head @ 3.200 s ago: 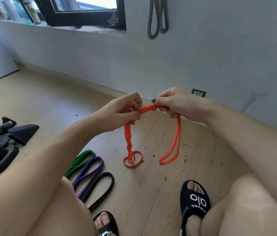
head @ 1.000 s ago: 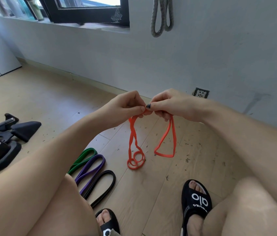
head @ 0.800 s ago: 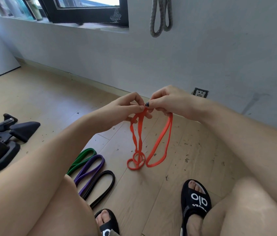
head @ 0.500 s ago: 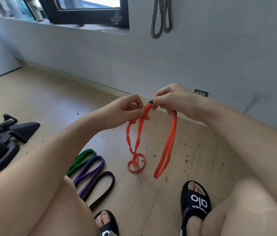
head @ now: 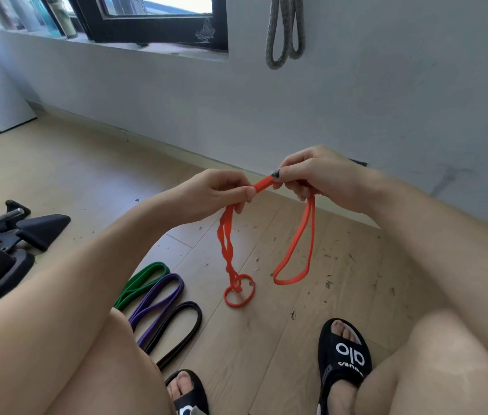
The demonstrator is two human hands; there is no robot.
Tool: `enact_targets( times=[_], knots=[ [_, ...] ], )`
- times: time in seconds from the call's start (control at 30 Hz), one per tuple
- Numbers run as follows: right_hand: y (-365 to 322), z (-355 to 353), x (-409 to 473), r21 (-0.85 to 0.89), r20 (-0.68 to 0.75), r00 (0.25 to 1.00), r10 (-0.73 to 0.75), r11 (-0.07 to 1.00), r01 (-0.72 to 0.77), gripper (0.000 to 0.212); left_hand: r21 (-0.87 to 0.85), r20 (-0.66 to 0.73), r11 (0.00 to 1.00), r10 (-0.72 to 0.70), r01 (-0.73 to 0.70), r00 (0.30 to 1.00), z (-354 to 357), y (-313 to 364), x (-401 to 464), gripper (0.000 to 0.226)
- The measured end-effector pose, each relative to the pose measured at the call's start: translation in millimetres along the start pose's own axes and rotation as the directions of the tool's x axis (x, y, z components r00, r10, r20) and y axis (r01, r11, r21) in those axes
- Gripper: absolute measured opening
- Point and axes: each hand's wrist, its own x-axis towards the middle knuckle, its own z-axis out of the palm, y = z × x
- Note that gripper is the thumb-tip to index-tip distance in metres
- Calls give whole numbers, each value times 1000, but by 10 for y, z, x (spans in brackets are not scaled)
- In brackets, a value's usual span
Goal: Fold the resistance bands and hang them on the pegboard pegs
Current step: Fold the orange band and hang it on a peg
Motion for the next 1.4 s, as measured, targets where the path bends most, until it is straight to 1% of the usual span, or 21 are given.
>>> enact_targets(
  times=[0.1,0.23,0.33,0.43,0.5,0.6,0.67,0.73,0.9,1.0,1.13,1.27,1.4],
  knots=[
    [51,-40,14,23,41,999,22,999,-23,26,-42,3,999,-5,5,1000,9,47,-6,26],
    [81,-67,-24,-62,132,988,77,996,-70,27,-73,39,997,-19,21,999,99,113,-25,31],
    [36,33,-16,-33,160,986,44,999,-39,29,-117,29,993,-13,17,999,134,135,-5,34],
    [-28,149,23,-31,160,987,6,1000,-1,36,-146,-21,989,16,-19,1000,125,130,2,34],
    [-41,146,23,-26,139,990,-16,999,20,37,-182,-32,983,17,-23,999,98,87,-23,34],
    [-35,75,-1,4,100,994,-38,999,38,37,-229,25,973,-11,16,1000,50,7,-77,29],
    [-32,46,-19,4,88,995,-41,999,40,38,-217,85,976,-12,30,996,34,-11,-92,25],
    [-35,22,-28,18,79,996,-33,999,31,37,-176,103,984,-19,37,994,9,1,-102,23],
    [-50,-62,-28,42,59,998,-21,999,19,36,-79,62,997,-4,9,998,-48,34,-95,21],
    [-32,-69,-15,0,45,999,-19,1000,19,35,-39,53,999,6,-4,999,-4,69,-66,20],
    [-44,-51,-23,-128,27,999,-22,992,25,34,-48,47,999,-2,4,999,29,90,-56,16],
    [-78,13,-18,-125,56,997,-50,991,57,27,-38,31,999,-37,38,999,-5,72,-71,20],
    [-74,53,7,-163,56,997,-60,984,68,24,-58,31,998,-33,35,999,37,78,-75,21]
  ],
)
